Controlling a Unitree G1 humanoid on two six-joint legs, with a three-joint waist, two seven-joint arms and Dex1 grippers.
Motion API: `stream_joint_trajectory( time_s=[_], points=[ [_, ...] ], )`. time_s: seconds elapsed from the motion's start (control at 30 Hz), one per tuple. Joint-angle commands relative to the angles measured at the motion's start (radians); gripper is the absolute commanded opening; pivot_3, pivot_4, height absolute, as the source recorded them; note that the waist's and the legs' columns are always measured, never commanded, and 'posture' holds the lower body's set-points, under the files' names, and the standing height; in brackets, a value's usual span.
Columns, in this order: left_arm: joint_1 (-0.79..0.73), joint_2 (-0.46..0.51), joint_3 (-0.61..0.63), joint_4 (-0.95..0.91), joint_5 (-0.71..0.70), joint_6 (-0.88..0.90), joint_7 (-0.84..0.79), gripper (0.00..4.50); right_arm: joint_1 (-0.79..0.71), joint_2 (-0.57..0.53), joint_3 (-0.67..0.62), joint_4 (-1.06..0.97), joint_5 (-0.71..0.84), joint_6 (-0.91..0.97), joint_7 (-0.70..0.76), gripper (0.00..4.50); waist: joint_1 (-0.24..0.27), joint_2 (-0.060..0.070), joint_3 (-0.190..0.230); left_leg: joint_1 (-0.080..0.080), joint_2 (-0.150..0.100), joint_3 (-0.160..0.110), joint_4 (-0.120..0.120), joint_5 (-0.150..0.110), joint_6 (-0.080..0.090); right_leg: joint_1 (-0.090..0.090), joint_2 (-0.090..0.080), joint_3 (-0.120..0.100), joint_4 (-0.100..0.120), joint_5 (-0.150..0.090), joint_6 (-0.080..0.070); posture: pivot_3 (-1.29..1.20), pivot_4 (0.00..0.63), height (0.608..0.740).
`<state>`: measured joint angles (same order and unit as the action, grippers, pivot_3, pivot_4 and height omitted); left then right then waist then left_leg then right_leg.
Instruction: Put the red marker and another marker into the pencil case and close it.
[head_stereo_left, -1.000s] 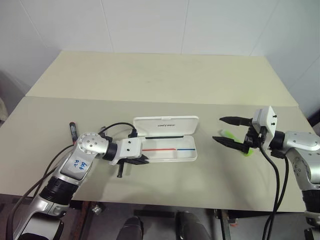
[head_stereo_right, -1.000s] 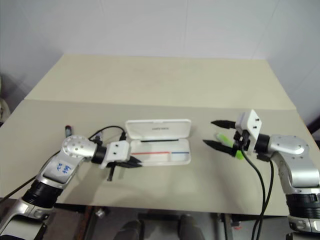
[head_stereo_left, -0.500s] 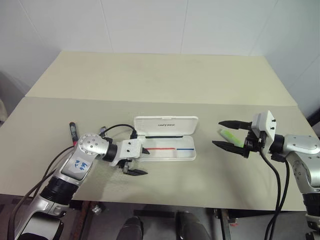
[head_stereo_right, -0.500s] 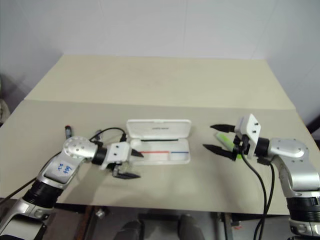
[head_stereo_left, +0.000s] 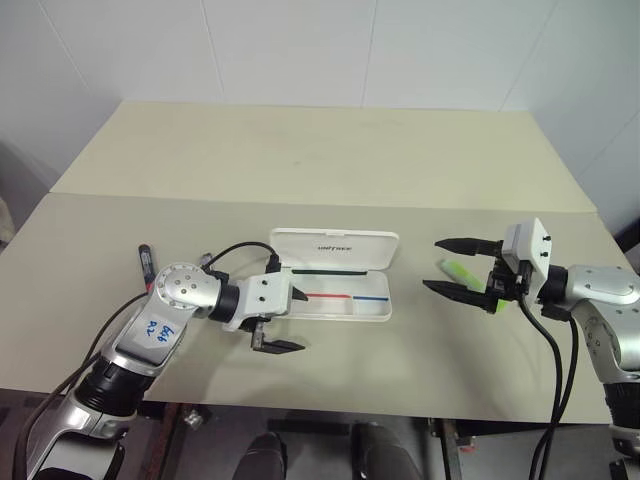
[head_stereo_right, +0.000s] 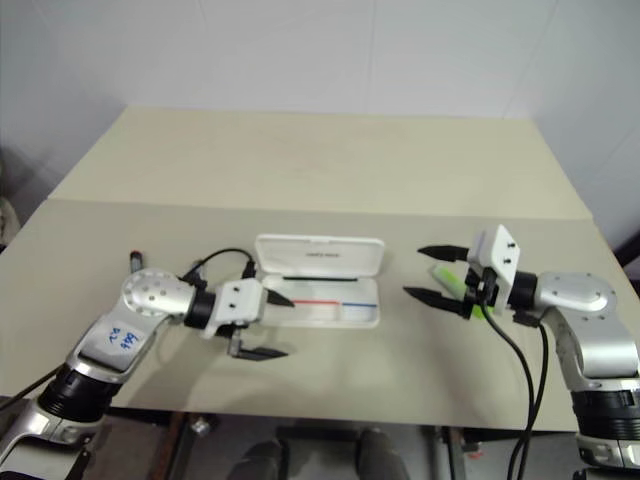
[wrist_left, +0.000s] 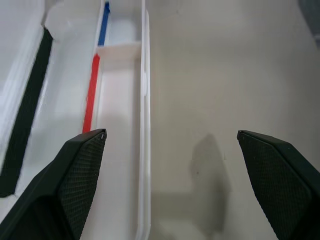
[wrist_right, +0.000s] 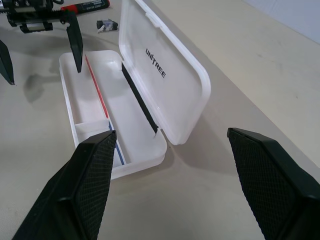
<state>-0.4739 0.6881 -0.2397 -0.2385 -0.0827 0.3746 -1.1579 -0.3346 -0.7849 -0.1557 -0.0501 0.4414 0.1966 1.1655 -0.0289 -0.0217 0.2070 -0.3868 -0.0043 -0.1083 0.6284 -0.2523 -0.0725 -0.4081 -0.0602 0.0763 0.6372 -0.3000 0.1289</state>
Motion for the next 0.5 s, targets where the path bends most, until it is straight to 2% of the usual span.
stream_joint_trajectory(
  time_s=[0.03,0.17,0.23,0.4,0.5],
  points=[
    [-0.011,0.007,0.054,-0.101,-0.042,0.071,0.045,4.45,-0.022,-0.012,-0.002,-0.003,0.005,-0.008,0.009,4.50,0.000,0.000,0.000,0.000,0.000,0.000,0.000,0.000,0.000,0.000,0.000,0.000,0.000,0.000,0.000,0.00,0.150,0.740],
    [-0.013,0.003,0.092,-0.196,-0.076,0.172,0.102,4.45,-0.035,-0.013,0.005,0.013,0.002,-0.012,0.025,4.50,-0.001,0.000,0.000,0.000,0.000,0.000,0.000,0.000,0.000,0.000,0.000,0.000,0.000,0.000,0.000,0.00,0.150,0.740],
    [-0.017,-0.018,0.132,-0.257,-0.075,0.251,0.186,4.45,-0.052,-0.016,0.015,0.037,-0.003,-0.021,0.043,4.50,-0.001,0.000,0.000,0.000,0.000,0.000,0.000,0.000,0.000,0.000,0.000,0.000,0.000,0.000,0.000,0.00,0.150,0.740],
    [-0.041,-0.176,0.251,-0.356,-0.056,0.433,0.479,4.45,-0.131,-0.001,0.037,0.126,-0.018,-0.055,0.080,4.50,0.000,-0.001,0.001,0.000,0.000,0.000,0.001,0.000,0.000,0.001,0.000,0.001,-0.001,0.001,0.001,0.00,0.150,0.740],
    [-0.062,-0.326,0.362,-0.394,-0.022,0.538,0.708,4.45,-0.230,0.013,0.047,0.232,-0.031,-0.098,0.105,4.50,-0.003,-0.002,0.001,0.001,-0.001,0.001,0.001,0.000,0.000,0.001,0.000,0.002,-0.001,0.002,0.002,0.00,0.150,0.740]
  ],
)
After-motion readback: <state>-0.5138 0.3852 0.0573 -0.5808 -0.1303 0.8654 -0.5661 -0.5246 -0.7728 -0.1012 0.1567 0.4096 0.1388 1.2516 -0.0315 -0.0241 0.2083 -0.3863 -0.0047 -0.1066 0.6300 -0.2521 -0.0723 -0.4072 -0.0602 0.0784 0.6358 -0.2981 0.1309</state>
